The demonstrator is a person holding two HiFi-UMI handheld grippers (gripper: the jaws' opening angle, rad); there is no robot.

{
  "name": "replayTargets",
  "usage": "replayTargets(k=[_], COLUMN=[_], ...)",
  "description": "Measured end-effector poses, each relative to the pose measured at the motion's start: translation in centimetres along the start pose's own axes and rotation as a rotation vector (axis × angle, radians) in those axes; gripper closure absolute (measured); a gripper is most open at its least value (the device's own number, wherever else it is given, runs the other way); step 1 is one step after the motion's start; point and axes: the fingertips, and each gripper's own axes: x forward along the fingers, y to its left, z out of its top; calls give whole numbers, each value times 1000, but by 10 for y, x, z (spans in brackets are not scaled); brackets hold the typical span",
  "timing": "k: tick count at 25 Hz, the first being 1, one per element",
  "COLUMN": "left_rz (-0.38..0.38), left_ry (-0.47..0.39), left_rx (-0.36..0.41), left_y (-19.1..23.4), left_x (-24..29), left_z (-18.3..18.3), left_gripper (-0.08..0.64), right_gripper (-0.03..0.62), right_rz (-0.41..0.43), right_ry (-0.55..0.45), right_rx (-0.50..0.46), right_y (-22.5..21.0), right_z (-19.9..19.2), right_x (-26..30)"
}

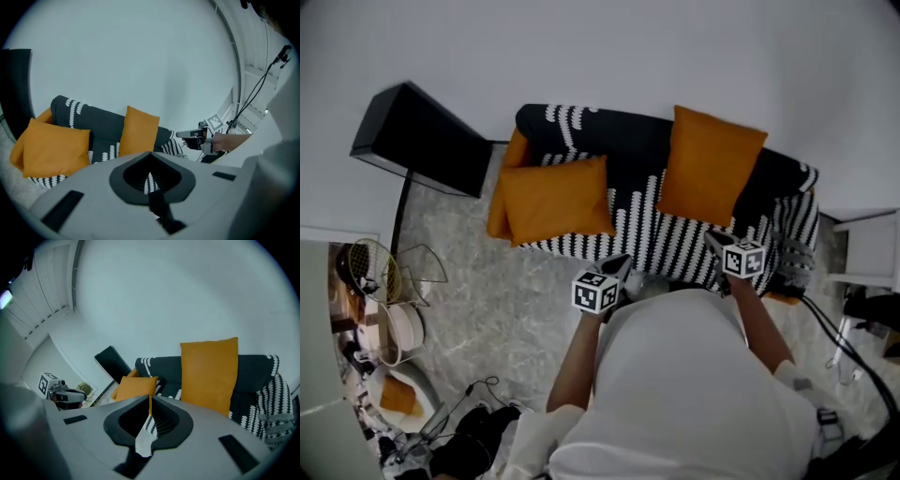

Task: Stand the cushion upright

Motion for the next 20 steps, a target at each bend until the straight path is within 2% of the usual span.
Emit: replayTargets(k=[13, 20], left_rz=[19, 20], left_ry=[-34, -41], left_rx=[-51, -96], left_y=[46, 80], left_x=[-65, -100], left_z=[-34, -51], left_gripper=[558, 558], right_gripper=[554, 554], right_rz=[7, -7], right_ry=[18, 2], right_rx=[-11, -9], right_y=[67, 98], right_z=[-27, -29], right_x=[28, 40])
